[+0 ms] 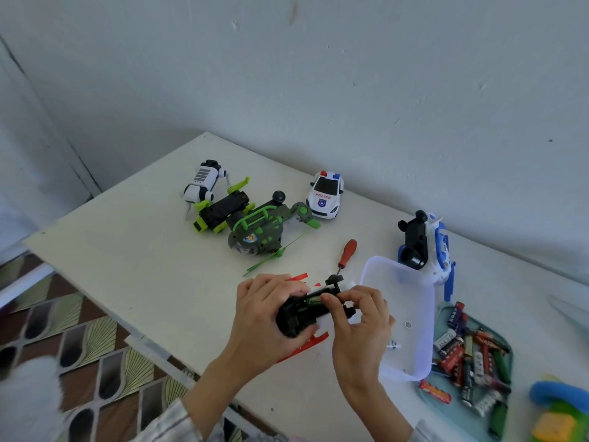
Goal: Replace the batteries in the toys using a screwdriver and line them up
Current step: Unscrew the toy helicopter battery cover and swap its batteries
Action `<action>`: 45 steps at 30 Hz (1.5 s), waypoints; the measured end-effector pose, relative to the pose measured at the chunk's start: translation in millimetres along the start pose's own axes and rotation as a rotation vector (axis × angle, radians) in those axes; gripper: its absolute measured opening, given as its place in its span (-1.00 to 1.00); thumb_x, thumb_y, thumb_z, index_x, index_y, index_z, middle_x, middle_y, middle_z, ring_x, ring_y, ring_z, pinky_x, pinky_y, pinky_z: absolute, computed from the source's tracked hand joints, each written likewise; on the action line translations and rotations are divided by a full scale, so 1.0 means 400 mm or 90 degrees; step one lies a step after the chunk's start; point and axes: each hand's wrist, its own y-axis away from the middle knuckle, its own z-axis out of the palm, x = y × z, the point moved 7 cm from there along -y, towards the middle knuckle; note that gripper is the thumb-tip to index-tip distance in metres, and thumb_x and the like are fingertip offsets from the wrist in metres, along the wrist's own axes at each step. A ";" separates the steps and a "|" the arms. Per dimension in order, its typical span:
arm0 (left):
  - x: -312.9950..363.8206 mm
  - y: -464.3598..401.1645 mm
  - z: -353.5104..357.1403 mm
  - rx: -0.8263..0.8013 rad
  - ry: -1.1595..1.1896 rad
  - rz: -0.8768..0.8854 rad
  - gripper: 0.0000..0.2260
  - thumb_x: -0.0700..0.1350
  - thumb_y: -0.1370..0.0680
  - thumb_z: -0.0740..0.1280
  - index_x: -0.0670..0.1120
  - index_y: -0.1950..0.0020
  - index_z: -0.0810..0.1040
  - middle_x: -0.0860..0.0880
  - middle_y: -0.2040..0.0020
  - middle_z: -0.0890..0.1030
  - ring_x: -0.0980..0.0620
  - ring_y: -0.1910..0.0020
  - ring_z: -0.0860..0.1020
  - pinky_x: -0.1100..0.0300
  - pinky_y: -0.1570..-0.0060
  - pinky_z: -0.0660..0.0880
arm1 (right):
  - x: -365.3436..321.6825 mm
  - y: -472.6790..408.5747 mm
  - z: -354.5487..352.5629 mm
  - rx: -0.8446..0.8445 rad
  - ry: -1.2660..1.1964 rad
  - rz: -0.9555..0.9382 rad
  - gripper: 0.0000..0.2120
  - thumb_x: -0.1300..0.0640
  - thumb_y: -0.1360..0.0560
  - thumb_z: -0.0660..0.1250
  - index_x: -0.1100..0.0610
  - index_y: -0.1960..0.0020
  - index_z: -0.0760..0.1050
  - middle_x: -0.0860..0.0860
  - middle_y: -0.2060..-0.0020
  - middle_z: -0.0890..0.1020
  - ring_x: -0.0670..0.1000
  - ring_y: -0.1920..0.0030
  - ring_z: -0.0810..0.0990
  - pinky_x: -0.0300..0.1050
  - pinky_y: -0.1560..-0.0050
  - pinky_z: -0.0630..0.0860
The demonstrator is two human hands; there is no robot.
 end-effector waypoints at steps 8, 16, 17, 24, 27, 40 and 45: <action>0.004 -0.001 0.003 0.004 -0.010 0.002 -0.52 0.11 -0.26 0.55 0.11 -0.10 0.47 0.17 -0.03 0.62 0.10 -0.12 0.52 0.11 -0.09 0.32 | 0.014 0.002 0.020 0.002 0.072 -0.049 -0.70 -0.22 -0.38 0.28 0.01 0.25 0.57 -0.17 0.15 0.50 -0.13 0.12 0.44 -0.35 -0.11 0.15; -0.006 0.004 0.005 0.007 0.004 -0.009 -0.48 0.11 -0.25 0.56 0.11 -0.15 0.49 0.17 -0.06 0.62 0.11 -0.14 0.53 0.05 -0.08 0.36 | 0.020 -0.012 0.040 -0.001 0.004 -0.069 -0.80 0.10 -0.31 0.54 0.11 0.38 0.54 -0.12 0.12 0.49 0.08 0.16 0.46 -0.15 0.10 0.37; -0.005 0.004 0.005 0.006 0.006 -0.010 -0.48 0.11 -0.25 0.55 0.11 -0.16 0.49 0.17 -0.06 0.62 0.11 -0.14 0.53 0.05 -0.08 0.36 | 0.021 -0.014 0.042 -0.001 -0.008 -0.074 -0.79 0.10 -0.31 0.54 0.10 0.38 0.54 -0.14 0.13 0.48 0.07 0.17 0.47 -0.05 0.12 0.42; -0.014 -0.011 -0.006 0.000 0.039 -0.040 -0.53 0.13 -0.25 0.55 0.06 -0.09 0.54 0.19 -0.09 0.61 0.15 -0.11 0.54 0.06 -0.09 0.36 | -0.013 -0.027 0.039 -0.059 0.062 -0.087 -0.68 -0.20 -0.40 0.31 0.03 0.32 0.61 -0.13 0.13 0.51 -0.11 0.22 0.47 -0.01 0.09 0.43; -0.030 -0.018 -0.008 -0.020 0.063 -0.083 -0.54 0.16 -0.24 0.51 0.07 -0.08 0.57 0.23 -0.05 0.61 0.18 -0.08 0.52 0.12 -0.12 0.31 | -0.019 -0.042 0.004 -0.169 0.049 -0.044 -0.81 -0.11 -0.45 0.37 0.00 0.13 0.66 -0.13 0.04 0.51 -0.07 0.06 0.50 -0.03 -0.01 0.44; -0.018 -0.021 -0.003 -0.020 0.055 -0.075 -0.51 0.24 -0.22 0.41 0.01 -0.05 0.59 0.14 0.03 0.61 0.22 0.00 0.50 0.14 -0.14 0.26 | 0.259 -0.033 -0.442 -0.234 0.526 0.335 -0.97 0.24 -0.50 0.28 0.16 0.07 0.49 0.08 0.14 0.62 0.03 0.19 0.56 -0.18 0.26 0.44; -0.017 -0.025 -0.006 -0.019 0.052 -0.077 -0.52 0.21 -0.22 0.43 0.01 -0.04 0.60 0.10 0.04 0.62 -0.03 0.05 0.58 -0.24 -0.06 0.43 | 0.284 0.026 -0.448 -0.222 0.549 0.376 -0.85 0.22 -0.55 0.15 0.16 -0.10 0.40 0.14 0.01 0.56 0.16 0.00 0.56 -0.03 0.04 0.48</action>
